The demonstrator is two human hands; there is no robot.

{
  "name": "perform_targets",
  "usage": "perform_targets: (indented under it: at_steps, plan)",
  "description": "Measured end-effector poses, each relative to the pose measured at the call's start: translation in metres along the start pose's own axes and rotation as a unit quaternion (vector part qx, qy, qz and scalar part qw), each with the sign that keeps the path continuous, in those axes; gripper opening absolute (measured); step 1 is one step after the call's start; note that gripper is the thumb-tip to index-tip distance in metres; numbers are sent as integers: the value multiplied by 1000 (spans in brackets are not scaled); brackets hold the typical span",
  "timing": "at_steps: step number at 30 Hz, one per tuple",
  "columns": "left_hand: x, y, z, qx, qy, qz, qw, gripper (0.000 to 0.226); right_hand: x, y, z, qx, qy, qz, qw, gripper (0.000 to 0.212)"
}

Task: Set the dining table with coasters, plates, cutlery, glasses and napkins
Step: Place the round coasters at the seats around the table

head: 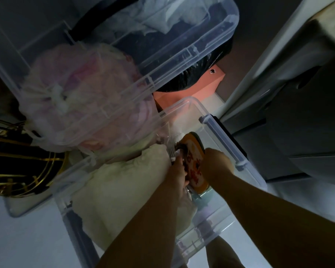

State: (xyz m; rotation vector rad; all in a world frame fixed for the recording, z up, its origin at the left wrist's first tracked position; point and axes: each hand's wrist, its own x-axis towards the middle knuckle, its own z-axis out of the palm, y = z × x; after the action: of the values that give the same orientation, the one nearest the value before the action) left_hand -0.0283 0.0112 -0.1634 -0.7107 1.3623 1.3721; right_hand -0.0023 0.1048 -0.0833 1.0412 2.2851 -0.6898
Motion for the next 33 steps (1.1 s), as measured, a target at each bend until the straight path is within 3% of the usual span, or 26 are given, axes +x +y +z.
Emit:
perform_targets:
  at_steps: [6,12,14,17,21,26,29,33]
  plan:
    - [-6,1,1,-39,-20,-18,999,65,-24,1,-8,-30,21,-63,997,19]
    - [-22,1,5,-106,-38,65,991,46,-49,0,-42,9,33,-133,991,12]
    - [-35,8,7,-126,-34,58,990,38,-59,-1,-64,37,47,-163,985,15]
    - [-51,20,9,-189,-154,79,967,40,-72,3,-93,119,21,-210,970,12]
    - [-77,12,10,-277,-136,112,944,49,-73,16,-117,172,29,-252,952,10]
    - [-112,17,2,-249,-46,223,941,52,-72,31,-138,279,16,-257,925,10]
    - [-137,23,5,-213,-11,296,931,52,-78,38,-145,394,14,-196,898,16]
    - [-166,30,5,-107,-48,354,928,53,-98,46,-156,468,48,-146,870,19]
